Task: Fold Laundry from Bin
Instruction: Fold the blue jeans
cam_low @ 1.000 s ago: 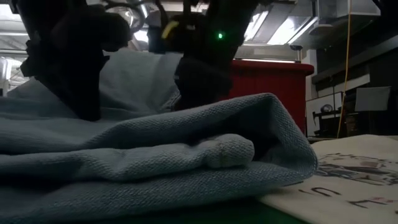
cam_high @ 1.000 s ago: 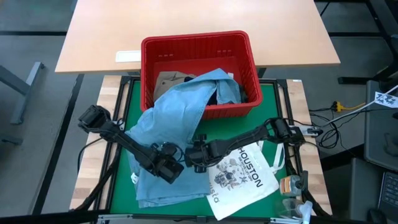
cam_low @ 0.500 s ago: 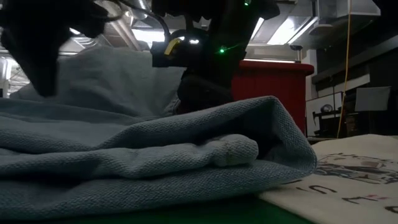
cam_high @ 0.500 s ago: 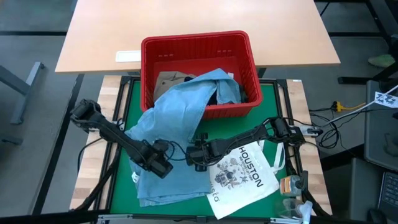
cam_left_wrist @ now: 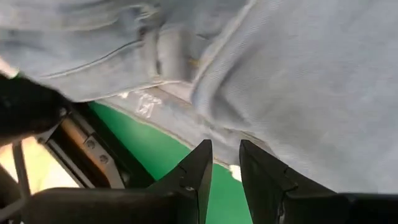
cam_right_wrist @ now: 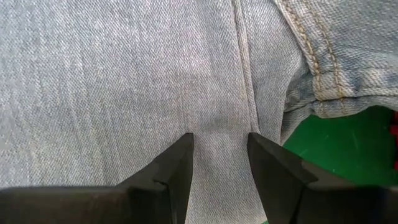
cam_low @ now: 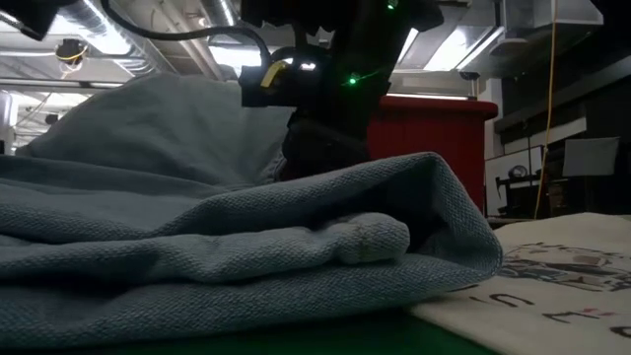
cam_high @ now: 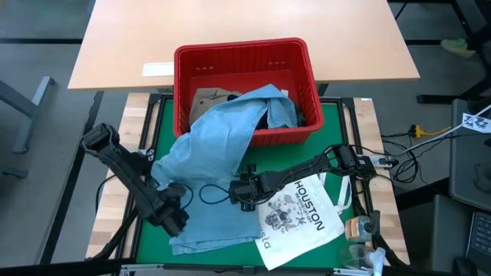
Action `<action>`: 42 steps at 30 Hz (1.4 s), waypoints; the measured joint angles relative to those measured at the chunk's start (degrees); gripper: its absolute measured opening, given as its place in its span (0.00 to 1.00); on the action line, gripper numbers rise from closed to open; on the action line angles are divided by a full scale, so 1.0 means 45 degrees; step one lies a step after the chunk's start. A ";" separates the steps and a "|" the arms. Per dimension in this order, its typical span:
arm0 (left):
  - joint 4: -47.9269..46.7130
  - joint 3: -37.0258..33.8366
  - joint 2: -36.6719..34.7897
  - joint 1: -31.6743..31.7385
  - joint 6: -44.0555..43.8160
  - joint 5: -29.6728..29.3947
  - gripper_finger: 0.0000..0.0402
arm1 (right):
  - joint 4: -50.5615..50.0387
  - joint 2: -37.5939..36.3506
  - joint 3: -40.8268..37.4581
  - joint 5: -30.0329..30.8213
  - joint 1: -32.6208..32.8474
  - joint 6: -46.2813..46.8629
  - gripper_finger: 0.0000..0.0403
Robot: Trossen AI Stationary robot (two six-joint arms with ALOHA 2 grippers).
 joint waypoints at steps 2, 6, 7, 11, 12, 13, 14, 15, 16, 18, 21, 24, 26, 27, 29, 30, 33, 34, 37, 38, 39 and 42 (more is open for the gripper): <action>-0.0034 -0.0248 0.0004 -0.0272 -0.0708 -0.0455 0.19 | 0.0012 0.0000 -0.0005 0.0000 0.0000 -0.0005 0.39; 0.0397 -0.1118 0.0004 -0.0413 -0.1878 -0.0520 0.19 | 0.0029 0.0000 -0.0005 -0.0001 0.0000 -0.0010 0.39; 0.0715 -0.1370 0.0004 -0.0415 -0.2155 -0.0622 0.19 | 0.0034 0.0000 -0.0005 -0.0001 0.0000 -0.0010 0.39; 0.2511 -0.2386 0.0004 -0.0408 -0.2468 -0.1027 0.19 | 0.0044 0.0000 -0.0005 -0.0005 0.0000 -0.0217 0.39; 0.2858 -0.2582 0.0011 -0.0408 -0.2468 -0.0979 0.19 | 0.0047 0.0000 -0.0005 -0.0005 0.0000 -0.0238 0.39; 0.2944 -0.2681 0.0023 -0.0408 -0.2468 -0.0847 0.19 | 0.0049 0.0000 -0.0005 -0.0005 0.0000 -0.0238 0.39; 0.2889 -0.2702 0.0023 -0.0408 -0.2471 -0.0635 0.19 | 0.0049 0.0000 -0.0005 -0.0005 0.0000 -0.0239 0.39; 0.2744 -0.2661 0.0023 -0.0408 -0.2464 -0.0408 0.19 | 0.0049 0.0000 -0.0005 -0.0005 0.0000 -0.0238 0.39; 0.2465 -0.2530 0.0023 -0.0408 -0.2433 -0.0135 0.19 | 0.0049 0.0000 -0.0005 -0.0005 0.0000 -0.0241 0.39; 0.1644 -0.2087 -0.0030 -0.0408 -0.2332 0.0494 0.19 | -0.0121 0.0005 0.0126 -0.0015 0.0000 -0.0243 0.39; 0.0443 -0.1165 -0.0216 -0.0448 -0.1886 0.1175 0.19 | -0.0873 0.0019 0.0715 -0.0341 0.0059 -0.0273 0.39; -0.0078 -0.0209 -0.0509 -0.0615 -0.1469 0.1233 0.19 | -0.1484 0.0019 0.1428 -0.0695 0.0128 -0.0272 0.39; 0.0068 0.0304 -0.0686 -0.0808 -0.1269 0.1247 0.19 | -0.2033 0.0019 0.1881 -0.1151 0.0220 -0.0272 0.39; 0.0144 0.0552 -0.0726 -0.0928 -0.1260 0.1245 0.19 | -0.2193 0.0019 0.2041 -0.1327 0.0276 -0.0277 0.39; 0.0679 0.0983 -0.0734 -0.1186 -0.1254 0.1202 0.19 | -0.2472 0.0019 0.2254 -0.1617 0.0408 -0.0296 0.39; 0.1136 0.1126 -0.0734 -0.1331 -0.1242 0.1128 0.19 | -0.2601 0.0019 0.2344 -0.1663 0.0524 -0.0329 0.39; 0.3063 0.1190 -0.0734 -0.1735 -0.1229 0.0426 0.19 | -0.2631 0.0019 0.2419 -0.1641 0.0823 -0.0556 0.39; 0.3835 0.1150 -0.0712 -0.1885 -0.1220 0.0051 0.19 | -0.2647 0.0019 0.2419 -0.1629 0.0915 -0.0568 0.39; 0.5419 0.1072 -0.0542 -0.2270 -0.0547 -0.0704 0.19 | -0.2651 0.0019 0.2419 -0.1627 0.1160 -0.0572 0.39; 0.5757 0.1072 -0.0439 -0.2359 -0.0273 -0.0785 0.19 | -0.2641 0.0019 0.2419 -0.1627 0.1233 -0.0573 0.39; 0.5975 0.1072 -0.0331 -0.2426 -0.0063 -0.0791 0.19 | -0.2637 0.0019 0.2419 -0.1629 0.1300 -0.0574 0.39; 0.6115 0.1067 0.0000 -0.2523 0.0034 -0.0692 0.21 | -0.2644 0.0019 0.2419 -0.1609 0.1379 -0.0574 0.39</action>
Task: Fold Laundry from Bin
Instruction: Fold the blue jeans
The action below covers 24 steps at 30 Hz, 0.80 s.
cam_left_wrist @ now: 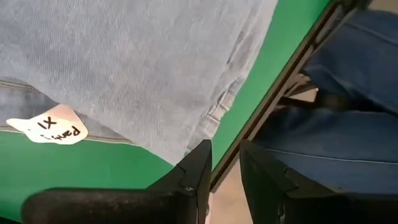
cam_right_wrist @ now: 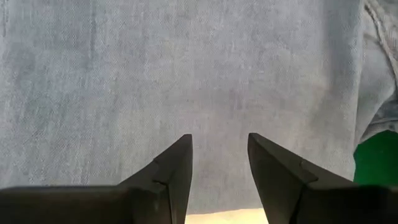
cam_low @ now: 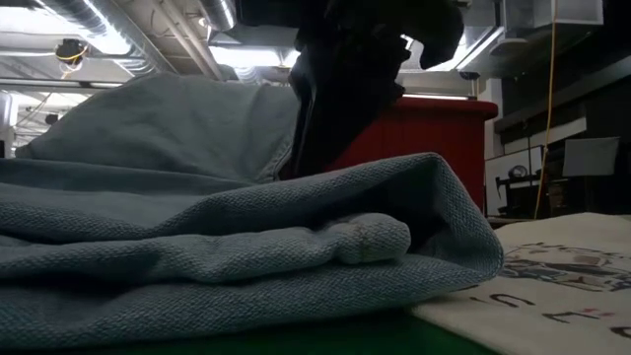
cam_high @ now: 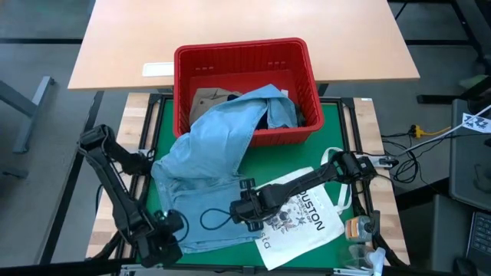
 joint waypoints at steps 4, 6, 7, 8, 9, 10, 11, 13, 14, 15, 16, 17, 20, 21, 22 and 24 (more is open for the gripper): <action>-0.0017 -0.0015 0.0411 0.0002 0.0429 0.0389 0.28 | 0.0006 0.0000 0.0000 0.0010 -0.0030 0.0001 0.39; -0.0024 -0.0015 0.0558 0.0010 0.0415 0.0731 0.32 | 0.0011 0.0000 0.0000 0.0011 -0.0034 0.0001 0.39; -0.0028 -0.0015 0.0618 0.0031 0.0333 0.0887 0.35 | 0.0016 0.0000 0.0002 0.0011 -0.0038 0.0001 0.39; -0.0026 -0.0015 0.0662 0.0028 0.0267 0.1023 0.37 | 0.0017 0.0000 0.0005 0.0016 -0.0043 0.0001 0.39; -0.0016 -0.0015 0.0683 0.0031 0.0184 0.1147 0.39 | 0.0016 0.0000 0.0002 0.0017 -0.0044 0.0001 0.39; -0.0016 -0.0015 0.0706 0.0028 0.0075 0.1171 0.40 | 0.0016 0.0000 0.0003 0.0017 -0.0044 0.0001 0.39; -0.0035 -0.0015 0.0723 0.0031 -0.0091 0.1184 0.42 | 0.0017 0.0000 0.0001 0.0016 -0.0044 0.0001 0.39; -0.0191 -0.0015 0.0742 0.0031 -0.0266 0.1208 0.44 | 0.0021 -0.0005 0.0003 0.0016 -0.0041 0.0006 0.39; -0.0285 -0.0015 0.0742 0.0031 -0.0461 0.1328 0.45 | 0.0021 -0.0005 0.0001 0.0016 -0.0040 0.0001 0.39; -0.0369 -0.0015 0.0742 0.0031 -0.0689 0.1433 0.45 | 0.0025 -0.0005 0.0001 0.0016 -0.0044 0.0001 0.39; -0.0453 -0.0015 0.0742 0.0031 -0.0959 0.1574 0.45 | 0.0021 -0.0005 0.0005 0.0018 -0.0044 0.0002 0.39; -0.0532 -0.0015 0.0742 0.0009 -0.1227 0.1771 0.45 | 0.0021 -0.0005 0.0005 0.0016 -0.0044 0.0001 0.39; -0.0555 -0.0015 0.0742 -0.0128 -0.1738 0.1955 0.46 | 0.0021 -0.0005 0.0005 0.0020 -0.0039 0.0006 0.39; -0.0567 -0.0015 0.0742 -0.0174 -0.1851 0.1899 0.46 | 0.0021 -0.0005 0.0005 0.0021 -0.0041 0.0006 0.39; -0.0562 -0.0015 0.0742 -0.0239 -0.1961 0.1819 0.46 | 0.0021 -0.0005 0.0005 0.0021 -0.0042 0.0006 0.39; -0.0562 -0.0015 0.0789 -0.0326 -0.2136 0.1683 0.46 | 0.0021 -0.0010 0.0005 0.0021 -0.0040 0.0006 0.39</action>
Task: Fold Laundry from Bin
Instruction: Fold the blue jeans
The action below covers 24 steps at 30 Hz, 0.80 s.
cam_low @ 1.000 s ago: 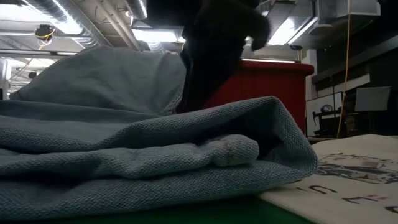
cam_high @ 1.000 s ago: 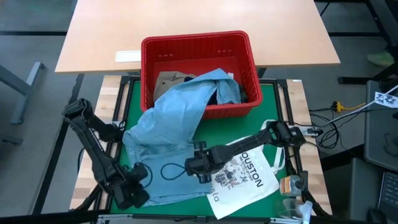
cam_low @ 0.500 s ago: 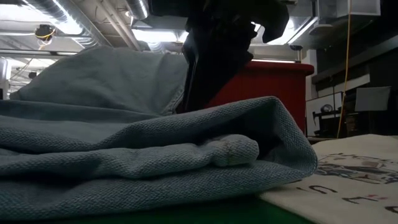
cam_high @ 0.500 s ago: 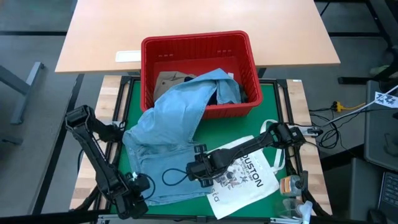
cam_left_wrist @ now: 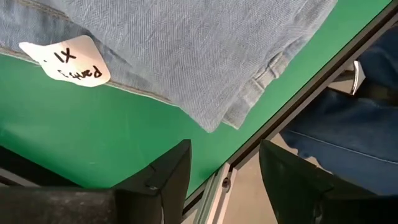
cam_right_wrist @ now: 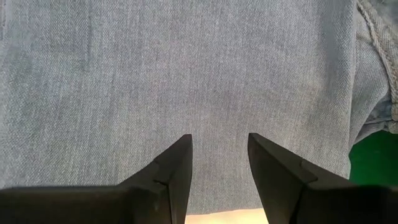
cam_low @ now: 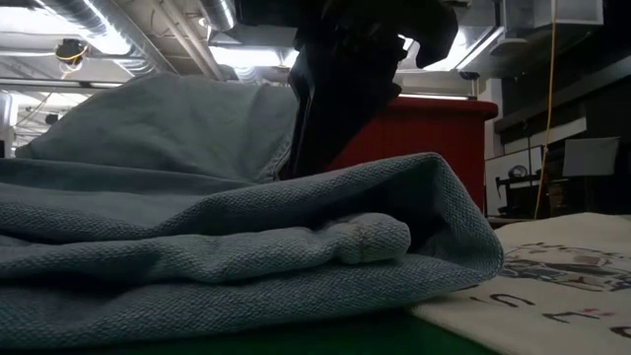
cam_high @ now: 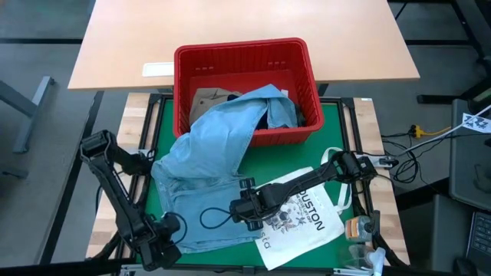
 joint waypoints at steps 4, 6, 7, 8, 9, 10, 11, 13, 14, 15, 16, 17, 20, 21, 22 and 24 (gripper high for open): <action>0.0007 0.0000 0.0289 -0.0014 -0.0018 -0.0039 0.46 | 0.0008 0.0000 0.0000 0.0000 0.0001 0.0000 0.39; 0.0007 0.0000 0.0546 -0.0012 0.0028 -0.0029 0.46 | 0.0005 0.0000 0.0000 0.0000 -0.0003 0.0000 0.39; 0.0005 0.0000 0.0681 -0.0012 0.0080 -0.0008 0.46 | 0.0005 0.0000 0.0000 0.0000 -0.0004 0.0000 0.39; -0.0008 -0.0001 0.0790 -0.0017 0.0141 -0.0008 0.46 | 0.0005 0.0000 0.0000 0.0003 -0.0004 0.0000 0.39; -0.0024 -0.0005 0.0904 -0.0017 0.0226 0.0002 0.46 | 0.0007 0.0000 0.0000 0.0000 -0.0004 0.0000 0.39; -0.0024 -0.0005 0.0979 -0.0017 0.0325 -0.0053 0.46 | 0.0010 0.0000 0.0000 0.0000 0.0000 0.0000 0.39; -0.0024 -0.0005 0.1052 -0.0010 0.0369 -0.0079 0.46 | 0.0011 0.0000 0.0000 0.0000 -0.0003 0.0000 0.39; -0.0024 -0.0005 0.1181 -0.0002 0.0391 -0.0156 0.46 | 0.0010 0.0000 0.0000 0.0000 -0.0004 0.0000 0.39; -0.0024 -0.0005 0.1240 -0.0002 0.0387 -0.0193 0.46 | 0.0010 0.0000 0.0000 0.0000 -0.0001 0.0000 0.39; -0.0024 -0.0005 0.1290 -0.0002 0.0387 -0.0230 0.45 | 0.0010 0.0000 0.0000 0.0005 -0.0004 0.0000 0.39; -0.0019 -0.0005 0.1356 -0.0002 0.0382 -0.0318 0.45 | 0.0015 -0.0004 0.0000 0.0000 0.0000 0.0000 0.39; -0.0019 -0.0005 0.1383 -0.0002 0.0383 -0.0395 0.44 | 0.0011 -0.0005 0.0000 0.0000 0.0001 0.0000 0.39; 0.0014 -0.0005 0.1446 0.0044 0.0324 -0.0804 0.38 | 0.0008 -0.0005 0.0000 0.0000 -0.0003 -0.0005 0.39; 0.0059 -0.0005 0.1449 0.0072 0.0287 -0.0935 0.35 | 0.0010 -0.0005 0.0000 0.0003 -0.0004 -0.0005 0.39; 0.0140 -0.0005 0.1449 0.0104 0.0256 -0.0956 0.31 | 0.0010 -0.0005 0.0000 0.0005 -0.0004 -0.0005 0.39; 0.0367 -0.0005 0.1449 0.0202 0.0212 -0.0941 0.23 | 0.0010 -0.0005 0.0000 0.0005 -0.0004 -0.0010 0.39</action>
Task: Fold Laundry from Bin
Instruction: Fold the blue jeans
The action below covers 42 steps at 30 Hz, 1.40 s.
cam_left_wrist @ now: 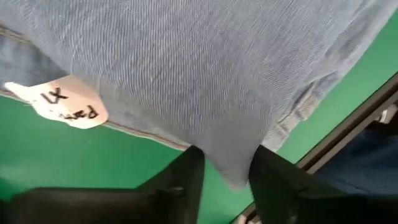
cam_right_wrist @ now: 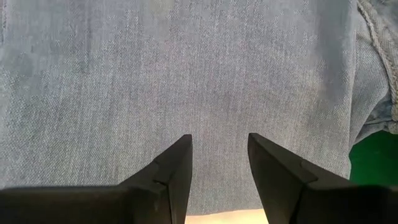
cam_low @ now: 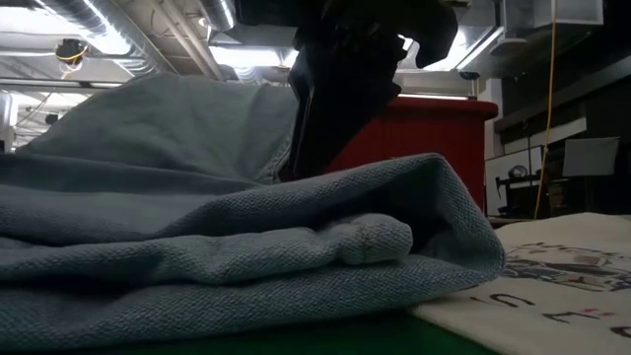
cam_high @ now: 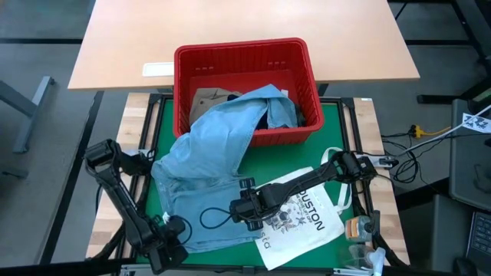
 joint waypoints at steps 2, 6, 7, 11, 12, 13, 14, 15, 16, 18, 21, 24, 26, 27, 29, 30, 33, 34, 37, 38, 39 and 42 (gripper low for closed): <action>0.0250 0.0000 -0.0010 0.0081 0.0074 0.0169 0.13 | -0.0006 0.0000 0.0000 0.0000 0.0000 -0.0014 0.39; 0.0981 0.0001 -0.0037 0.0271 0.0073 0.1052 0.02 | -0.0018 0.0000 0.0000 -0.0005 0.0000 -0.0368 0.39; 0.1121 0.0021 -0.0069 0.0291 0.0087 0.1197 0.02 | -0.0015 0.0000 0.0000 -0.0014 0.0000 -0.0452 0.39; 0.1122 0.0451 -0.0087 0.0273 0.0169 0.1082 0.01 | -0.0117 0.0000 0.0005 -0.0191 0.0000 -0.0790 0.39; 0.1073 0.0583 -0.0092 0.0276 0.0175 0.1063 0.01 | -0.0210 0.0000 0.0005 -0.0239 0.0000 -0.0956 0.39; 0.1062 0.0727 -0.0092 0.0276 0.0173 0.1037 0.01 | -0.0301 0.0000 0.0005 -0.0272 0.0000 -0.1039 0.39; 0.1066 0.0885 -0.0092 0.0276 0.0170 0.1024 0.01 | -0.0393 0.0000 0.0005 -0.0267 0.0000 -0.1131 0.39; 0.1074 0.1045 -0.0092 0.0276 0.0170 0.1004 0.01 | -0.0502 0.0000 0.0005 -0.0272 0.0000 -0.1272 0.39; 0.1066 0.1213 -0.0092 0.0276 0.0165 0.0990 0.01 | -0.0642 0.0000 0.0005 -0.0273 0.0000 -0.1348 0.39; 0.1174 0.1482 -0.0097 0.0245 0.0092 0.0970 0.01 | -0.0810 0.0000 0.0005 -0.0272 0.0000 -0.1375 0.39; 0.1397 0.1520 -0.0107 0.0049 0.0102 0.0799 0.02 | -0.0786 0.0000 0.0005 -0.0276 0.0000 -0.1341 0.39; 0.1337 0.1201 -0.0107 -0.0098 -0.0027 0.0388 0.07 | -0.0573 0.0000 0.0010 -0.0509 0.0000 -0.1326 0.39; 0.1327 0.1048 -0.0054 -0.0117 -0.0437 0.0496 0.11 | -0.0626 0.0000 0.0010 -0.0732 0.0000 -0.1331 0.39; 0.1351 0.1004 -0.0033 -0.0108 -0.0457 0.0633 0.14 | -0.0627 0.0000 0.0010 -0.0784 0.0000 -0.1344 0.39; 0.1355 0.0882 -0.0019 -0.0092 -0.0473 0.0986 0.19 | -0.0654 0.0000 0.0010 -0.0782 0.0000 -0.1375 0.39; 0.1342 0.0826 -0.0019 -0.0071 -0.0482 0.1092 0.22 | -0.0661 0.0000 0.0010 -0.0782 0.0000 -0.1379 0.39; 0.1322 0.0772 -0.0019 -0.0074 -0.0481 0.1131 0.29 | -0.0702 0.0000 0.0010 -0.0777 0.0000 -0.1325 0.39; 0.1348 0.0772 -0.0019 -0.0074 -0.0485 0.1147 0.31 | -0.0733 0.0000 0.0010 -0.0777 -0.0005 -0.1321 0.39; 0.1755 0.0772 -0.0019 -0.0163 -0.0314 0.1143 0.33 | -0.0952 0.0000 0.0010 -0.0777 0.0000 -0.1321 0.39; 0.2042 0.0772 -0.0019 -0.0225 -0.0110 0.1045 0.33 | -0.1059 0.0000 0.0010 -0.0772 0.0000 -0.1321 0.39; 0.2329 0.0772 -0.0019 -0.0297 0.0134 0.0937 0.33 | -0.1198 0.0000 0.0010 -0.0772 0.0000 -0.1321 0.39; 0.3041 0.0772 -0.0116 -0.0442 0.0495 0.0941 0.32 | -0.1656 0.0000 0.0010 -0.0767 -0.0003 -0.1546 0.39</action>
